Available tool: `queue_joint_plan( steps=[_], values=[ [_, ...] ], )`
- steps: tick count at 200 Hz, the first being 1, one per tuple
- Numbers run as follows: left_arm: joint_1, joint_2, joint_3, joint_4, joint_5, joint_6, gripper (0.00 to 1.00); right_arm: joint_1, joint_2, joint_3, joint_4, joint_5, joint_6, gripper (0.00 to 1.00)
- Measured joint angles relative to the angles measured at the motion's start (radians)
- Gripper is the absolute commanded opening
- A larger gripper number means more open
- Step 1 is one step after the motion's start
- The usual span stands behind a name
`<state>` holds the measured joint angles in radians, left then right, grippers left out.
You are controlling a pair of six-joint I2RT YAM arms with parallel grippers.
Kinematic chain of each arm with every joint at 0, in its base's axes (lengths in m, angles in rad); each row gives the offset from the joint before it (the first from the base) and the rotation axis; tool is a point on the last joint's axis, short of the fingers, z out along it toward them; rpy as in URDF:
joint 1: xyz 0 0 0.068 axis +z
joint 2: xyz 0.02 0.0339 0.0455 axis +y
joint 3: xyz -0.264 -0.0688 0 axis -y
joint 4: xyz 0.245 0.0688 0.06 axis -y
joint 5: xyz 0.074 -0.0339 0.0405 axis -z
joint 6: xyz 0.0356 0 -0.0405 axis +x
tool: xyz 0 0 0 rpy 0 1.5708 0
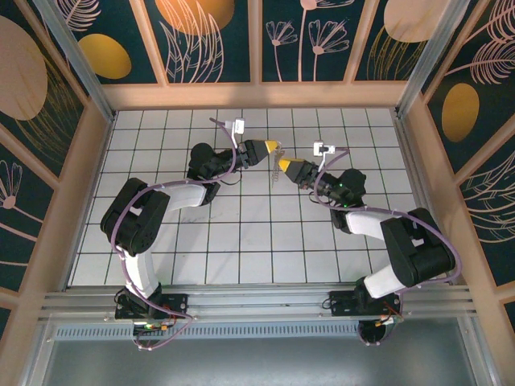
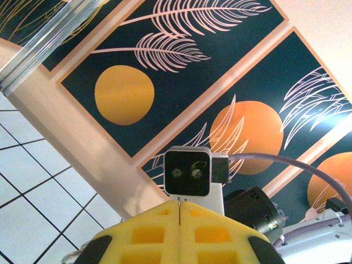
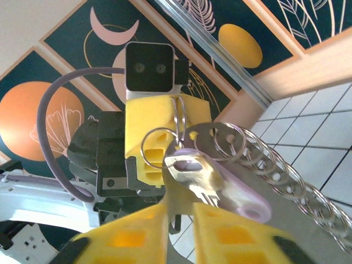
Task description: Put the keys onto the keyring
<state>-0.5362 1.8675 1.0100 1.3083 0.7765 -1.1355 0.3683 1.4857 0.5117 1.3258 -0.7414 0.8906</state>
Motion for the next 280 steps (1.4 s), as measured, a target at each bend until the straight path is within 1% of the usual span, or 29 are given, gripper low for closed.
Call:
queue_joint_plan(
  steps=[31,54,79,131,170,220,232,250,280],
  values=[
    [0.000,0.000,0.000,0.000,0.000,0.000,0.00,-0.043,-0.043,-0.036,-0.011,-0.009,-0.019,0.50],
    [0.000,0.000,0.000,0.000,0.000,0.000,0.00,-0.058,-0.074,-0.035,-0.022,-0.016,-0.033,0.53],
    [0.000,0.000,0.000,0.000,0.001,-0.004,0.00,-0.058,-0.072,-0.011,-0.035,-0.042,-0.052,0.54],
    [0.000,0.000,0.000,0.007,0.004,-0.018,0.00,-0.055,0.030,0.066,-0.021,-0.092,-0.073,0.54],
    [0.000,0.000,0.000,0.010,0.005,-0.022,0.00,-0.052,0.093,0.077,0.013,-0.119,-0.070,0.53],
    [0.000,0.003,0.008,0.018,0.008,-0.022,0.00,-0.047,0.101,0.077,0.051,-0.145,-0.069,0.48],
    [0.000,0.006,0.013,0.020,0.008,-0.022,0.00,-0.046,0.101,0.077,0.060,-0.150,-0.069,0.46],
    [0.000,0.009,0.017,0.020,0.008,-0.022,0.00,-0.045,0.101,0.077,0.075,-0.152,-0.068,0.38],
    [0.000,0.012,0.018,0.020,0.008,-0.022,0.00,-0.041,0.101,0.077,0.089,-0.161,-0.056,0.19]
  ],
)
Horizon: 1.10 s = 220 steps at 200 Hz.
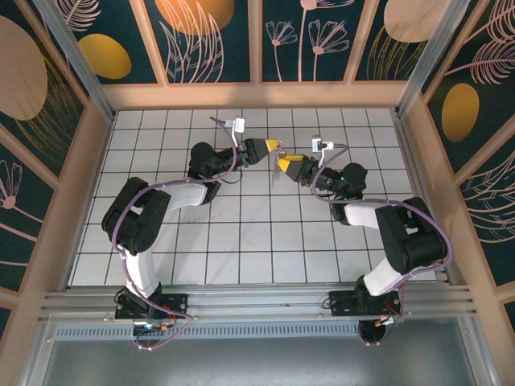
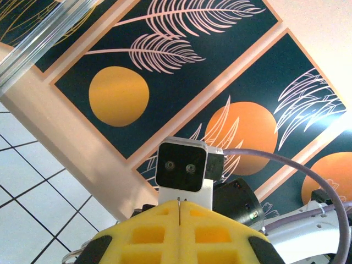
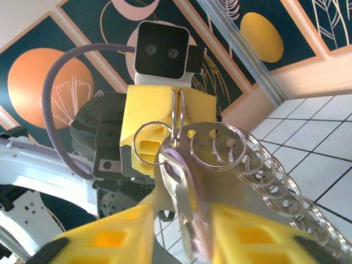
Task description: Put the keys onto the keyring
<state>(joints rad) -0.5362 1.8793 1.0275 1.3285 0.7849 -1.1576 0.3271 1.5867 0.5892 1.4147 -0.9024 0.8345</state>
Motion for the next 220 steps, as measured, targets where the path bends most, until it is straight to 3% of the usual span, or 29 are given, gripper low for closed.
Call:
queue_joint_plan(
  steps=[53,220],
  values=[
    [0.000,0.000,0.000,0.000,0.000,0.000,0.00,0.002,0.000,0.000,0.004,-0.016,0.010,0.00],
    [0.000,0.000,0.001,-0.004,0.011,0.000,0.00,0.032,-0.010,0.011,-0.111,-0.024,-0.101,0.00]
  ],
)
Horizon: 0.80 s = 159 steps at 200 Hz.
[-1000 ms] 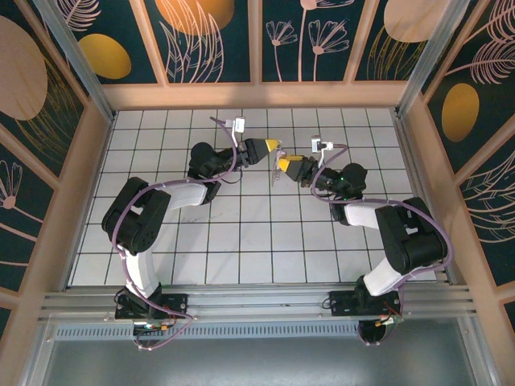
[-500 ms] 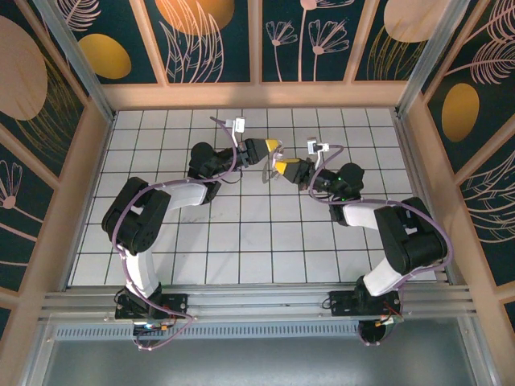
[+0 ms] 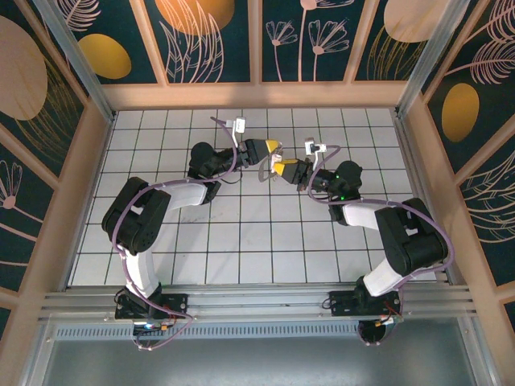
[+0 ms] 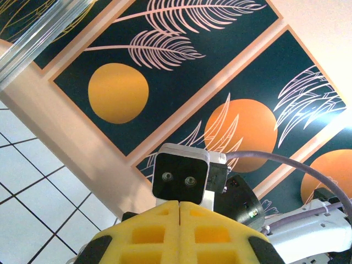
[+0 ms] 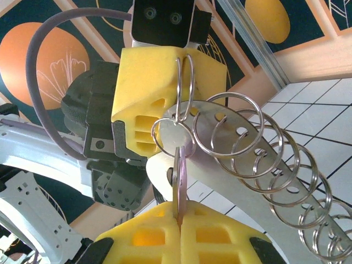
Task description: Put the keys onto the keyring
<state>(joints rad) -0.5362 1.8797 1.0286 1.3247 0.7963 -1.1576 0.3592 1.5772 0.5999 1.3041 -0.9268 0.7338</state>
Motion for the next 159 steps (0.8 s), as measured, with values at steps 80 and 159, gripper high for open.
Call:
queue_joint_plan(
  steps=[80,159],
  values=[
    [0.007,0.000,0.000,-0.001,0.006,0.000,0.00,0.048,0.009,0.050,-0.095,0.006,-0.064,0.00],
    [0.000,0.000,0.000,0.014,0.002,-0.004,0.00,0.029,-0.057,-0.001,-0.165,0.009,-0.075,0.30]
  ],
)
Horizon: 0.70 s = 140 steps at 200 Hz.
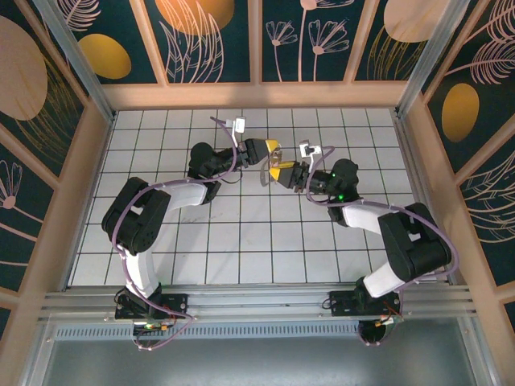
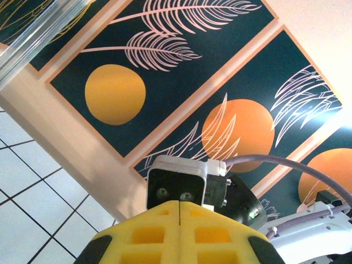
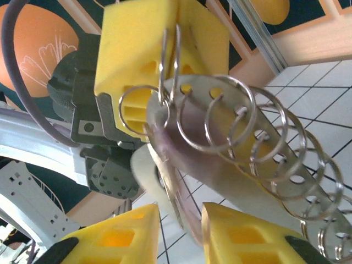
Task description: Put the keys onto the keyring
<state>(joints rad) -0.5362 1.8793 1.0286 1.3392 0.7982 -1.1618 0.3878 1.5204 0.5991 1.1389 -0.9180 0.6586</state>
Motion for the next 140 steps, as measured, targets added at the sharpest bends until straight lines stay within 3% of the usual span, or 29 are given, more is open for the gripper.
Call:
queue_joint_plan(
  steps=[67,140],
  values=[
    [-0.001,0.000,0.000,0.005,-0.003,-0.005,0.00,-0.054,-0.182,-0.087,-0.059,0.033,0.001,0.37],
    [-0.001,0.000,0.000,0.006,-0.020,-0.011,0.00,-0.061,-0.228,-0.070,-0.091,0.276,0.135,0.40]
  ],
)
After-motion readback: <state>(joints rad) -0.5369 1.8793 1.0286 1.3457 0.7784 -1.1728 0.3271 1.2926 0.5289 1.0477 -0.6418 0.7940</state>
